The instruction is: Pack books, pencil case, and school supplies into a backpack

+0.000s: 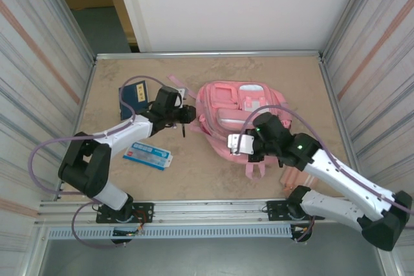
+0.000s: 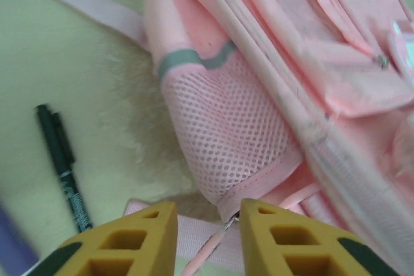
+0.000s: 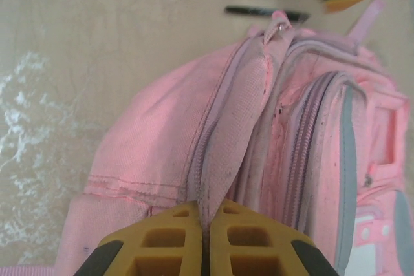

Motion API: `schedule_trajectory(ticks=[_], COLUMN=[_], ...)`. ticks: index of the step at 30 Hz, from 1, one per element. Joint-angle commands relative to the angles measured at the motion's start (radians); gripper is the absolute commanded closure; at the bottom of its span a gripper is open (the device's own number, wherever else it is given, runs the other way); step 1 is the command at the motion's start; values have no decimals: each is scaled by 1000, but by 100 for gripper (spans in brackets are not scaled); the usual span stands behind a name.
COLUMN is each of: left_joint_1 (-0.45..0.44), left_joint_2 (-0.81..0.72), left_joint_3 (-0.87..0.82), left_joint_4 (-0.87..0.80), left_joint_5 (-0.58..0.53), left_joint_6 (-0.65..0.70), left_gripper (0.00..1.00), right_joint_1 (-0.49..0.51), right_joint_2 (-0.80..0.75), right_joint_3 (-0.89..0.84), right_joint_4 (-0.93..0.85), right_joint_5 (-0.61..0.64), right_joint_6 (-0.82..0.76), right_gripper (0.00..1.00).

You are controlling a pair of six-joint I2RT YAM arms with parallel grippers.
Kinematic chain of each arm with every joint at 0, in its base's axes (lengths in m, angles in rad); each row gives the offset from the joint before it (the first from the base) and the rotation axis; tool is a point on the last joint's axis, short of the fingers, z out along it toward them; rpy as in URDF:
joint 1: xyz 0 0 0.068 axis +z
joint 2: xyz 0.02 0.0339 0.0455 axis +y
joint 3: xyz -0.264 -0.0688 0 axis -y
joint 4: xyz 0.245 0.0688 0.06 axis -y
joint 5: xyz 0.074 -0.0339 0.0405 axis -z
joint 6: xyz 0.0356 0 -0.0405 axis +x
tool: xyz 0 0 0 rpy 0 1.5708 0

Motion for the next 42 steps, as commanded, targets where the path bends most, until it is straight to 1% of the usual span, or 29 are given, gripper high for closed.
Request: schedule_trajectory(ticks=[1, 2, 4, 7, 9, 11, 13, 14, 15, 16, 17, 18, 19, 20, 21, 22, 23, 24, 25, 26, 29, 31, 32, 33, 35, 37, 40, 41, 42], left_joint_1=[36, 35, 35, 35, 35, 28, 16, 4, -16, -43, -71, -103, -132, -155, -176, -192, -207, -217, -221, -223, -223, -222, -222, -221, -221, -224, -234, -233, -234], left_joint_2=[-120, -150, -194, -224, -232, -240, -239, -235, -231, -223, -213, -198, -174, -151, -124, -104, -84, -67, -53, -37, 5, 13, 15, 26, 54, 76, 87, 93, 100], left_joint_3=[-41, -64, -88, -71, -63, -74, -68, -57, -42, -25, -12, 6, 27, 48, 67, 80, 88, 89, 90, 91, 107, 95, 84, 76, 83, 84, 75, 78, 84], left_joint_4=[-50, -42, -67, -190, -236, -239, -253, -267, -287, -303, -314, -326, -340, -358, -378, -389, -394, -388, -377, -360, -329, -291, -263, -245, -242, -224, -153, -134, -123], left_joint_5=[103, 138, 172, 183, 212, 233, 243, 247, 238, 225, 212, 201, 196, 190, 180, 175, 171, 172, 176, 197, 266, 293, 300, 304, 306, 317, 319, 321, 326], left_joint_6=[-148, -167, -175, -152, -138, -138, -130, -114, -92, -72, -54, -36, -21, -14, -14, -16, -29, -49, -69, -95, -175, -218, -236, -246, -265, -282, -301, -305, -307], left_gripper=[65, 63, 61, 59, 58, 58, 57, 56, 56, 55, 54, 53, 52, 51, 51, 48, 46, 43, 43, 43, 42, 42, 42, 42, 42, 43, 43, 43, 43], right_joint_1=[96, 117, 132, 148, 151, 149, 145, 142, 135, 122, 99, 61, 14, -26, -77, -133, -219, -301, -353, -397, -473, -516, -527, -535, -539, -546, -556, -561, -570], right_joint_2=[94, 131, 177, 234, 266, 271, 237, 207, 171, 134, 104, 75, 49, 39, 17, 5, -1, 0, 5, 15, 63, 79, 83, 90, 101, 113, 133, 144, 156], right_joint_3=[38, 31, 16, -19, -9, 0, -5, -14, -23, -29, -29, -27, -22, -16, -1, 11, -6, -31, -56, -77, -104, -123, -131, -132, -132, -148, -181, -189, -197], right_joint_4=[0, 12, 45, 121, 107, 88, 82, 93, 117, 146, 168, 188, 195, 185, 98, 3, -33, -42, -47, -64, -111, -101, -80, -75, -71, -36, 48, 70, 83], right_joint_5=[173, 214, 239, 253, 229, 206, 177, 171, 170, 174, 178, 182, 208, 278, 374, 393, 296, 156, 77, 24, -45, -115, -153, -169, -161, -167, -203, -208, -206], right_joint_6=[19, 30, 45, 68, 74, 108, 148, 186, 239, 321, 417, 559, 753, 962, 1239, 1465, 1585, 1650, 1702, 1743, 1770, 1760, 1742, 1728, 1714, 1710, 1703, 1694, 1688], right_gripper=[93, 93, 91, 83, 77, 75, 66, 57, 5, 1, 1, 1, 1, 1, 1, 1, 1, 1, 1, 0, 4, 13, 16, 16, 17, 23, 33, 35, 36])
